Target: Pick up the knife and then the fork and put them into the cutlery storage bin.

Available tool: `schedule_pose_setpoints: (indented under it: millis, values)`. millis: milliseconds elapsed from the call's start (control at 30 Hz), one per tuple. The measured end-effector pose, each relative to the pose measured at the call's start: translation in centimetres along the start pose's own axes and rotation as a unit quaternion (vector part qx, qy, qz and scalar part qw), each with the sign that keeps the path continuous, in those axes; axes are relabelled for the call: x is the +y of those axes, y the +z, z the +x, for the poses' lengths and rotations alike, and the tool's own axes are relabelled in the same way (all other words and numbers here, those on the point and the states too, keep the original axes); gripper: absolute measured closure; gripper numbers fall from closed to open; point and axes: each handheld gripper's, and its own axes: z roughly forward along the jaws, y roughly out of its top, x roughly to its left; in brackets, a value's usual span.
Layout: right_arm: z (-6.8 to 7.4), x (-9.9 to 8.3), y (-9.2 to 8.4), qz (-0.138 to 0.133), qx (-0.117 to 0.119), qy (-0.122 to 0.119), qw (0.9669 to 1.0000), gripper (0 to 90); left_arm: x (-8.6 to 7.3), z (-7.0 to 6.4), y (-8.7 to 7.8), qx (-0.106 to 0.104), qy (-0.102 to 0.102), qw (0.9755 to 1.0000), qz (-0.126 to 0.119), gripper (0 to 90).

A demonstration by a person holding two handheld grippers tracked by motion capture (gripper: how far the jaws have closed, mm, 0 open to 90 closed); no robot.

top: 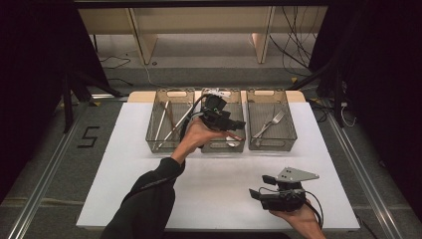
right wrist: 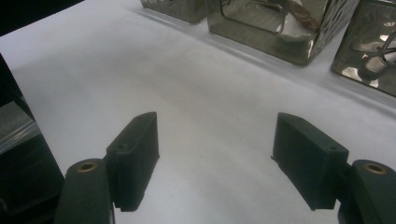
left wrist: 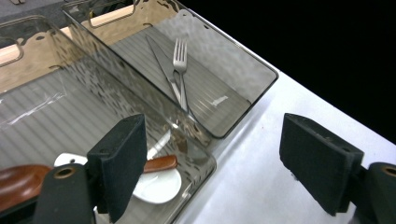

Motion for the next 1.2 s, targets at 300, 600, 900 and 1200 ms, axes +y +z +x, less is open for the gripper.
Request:
schedule_pose_setpoints:
  millis: [300, 600, 900, 1200]
  values:
    - [-0.1, 0.0, -0.1, -0.006, 0.002, 0.006, 1.0000, 32.0, -2.5, 0.4, -2.4, -0.002, -0.003, 0.9997, -0.022, 22.0]
    - [-0.1, 0.0, 0.0, -0.011, 0.004, 0.009, 0.9999, 32.0, -4.7, 0.5, -4.2, -0.005, -0.001, 0.9993, -0.037, 22.0]
    - [-0.2, 0.0, 0.0, -0.016, 0.002, 0.010, 0.9998, 32.0, -6.7, 0.3, -5.7, -0.006, -0.003, 0.9986, -0.052, 21.9]
    - [-0.3, 0.0, -0.1, -0.024, 0.003, 0.016, 0.9996, 32.0, -8.6, 0.3, -7.4, -0.002, -0.002, 0.9983, -0.057, 21.8]
